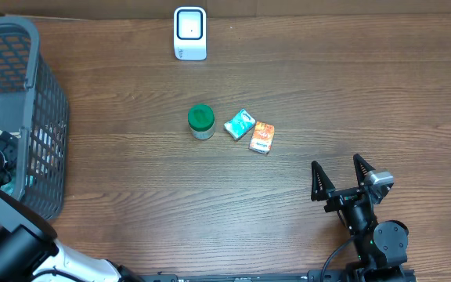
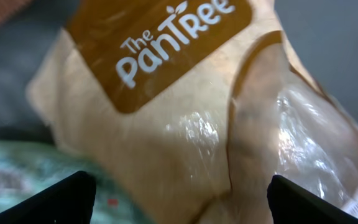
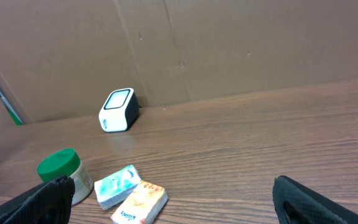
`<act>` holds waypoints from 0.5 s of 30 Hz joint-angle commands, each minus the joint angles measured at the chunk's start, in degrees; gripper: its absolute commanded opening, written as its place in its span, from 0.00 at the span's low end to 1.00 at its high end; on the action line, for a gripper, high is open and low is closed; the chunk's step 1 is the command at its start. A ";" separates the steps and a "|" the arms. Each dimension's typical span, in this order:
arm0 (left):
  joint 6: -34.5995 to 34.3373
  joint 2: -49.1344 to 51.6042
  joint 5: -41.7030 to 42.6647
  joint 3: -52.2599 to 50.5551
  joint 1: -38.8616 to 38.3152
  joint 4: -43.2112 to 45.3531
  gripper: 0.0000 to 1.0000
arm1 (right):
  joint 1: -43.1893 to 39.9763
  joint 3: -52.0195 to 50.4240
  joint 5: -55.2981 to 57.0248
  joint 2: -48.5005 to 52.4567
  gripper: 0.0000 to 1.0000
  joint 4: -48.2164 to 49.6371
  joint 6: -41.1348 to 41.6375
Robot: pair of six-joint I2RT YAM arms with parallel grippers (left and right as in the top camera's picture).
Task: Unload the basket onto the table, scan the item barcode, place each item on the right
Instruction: 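Reach the left gripper into the basket and grasp the Pantree bag, then grasp the Pantree bag in the basket with the left gripper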
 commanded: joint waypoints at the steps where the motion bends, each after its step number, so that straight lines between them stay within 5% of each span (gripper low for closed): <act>1: 1.55 2.75 0.46 -0.24 -0.55 0.68 0.86 | -0.15 -0.59 -0.07 -0.57 1.00 0.20 -0.09; 9: 1.53 3.72 0.50 -0.02 -0.55 2.75 0.54 | -0.15 -0.59 -0.07 -0.57 1.00 0.20 -0.09; 15: 1.51 3.67 0.55 0.33 -0.55 2.54 0.18 | -0.15 -0.59 -0.07 -0.57 1.00 0.20 -0.09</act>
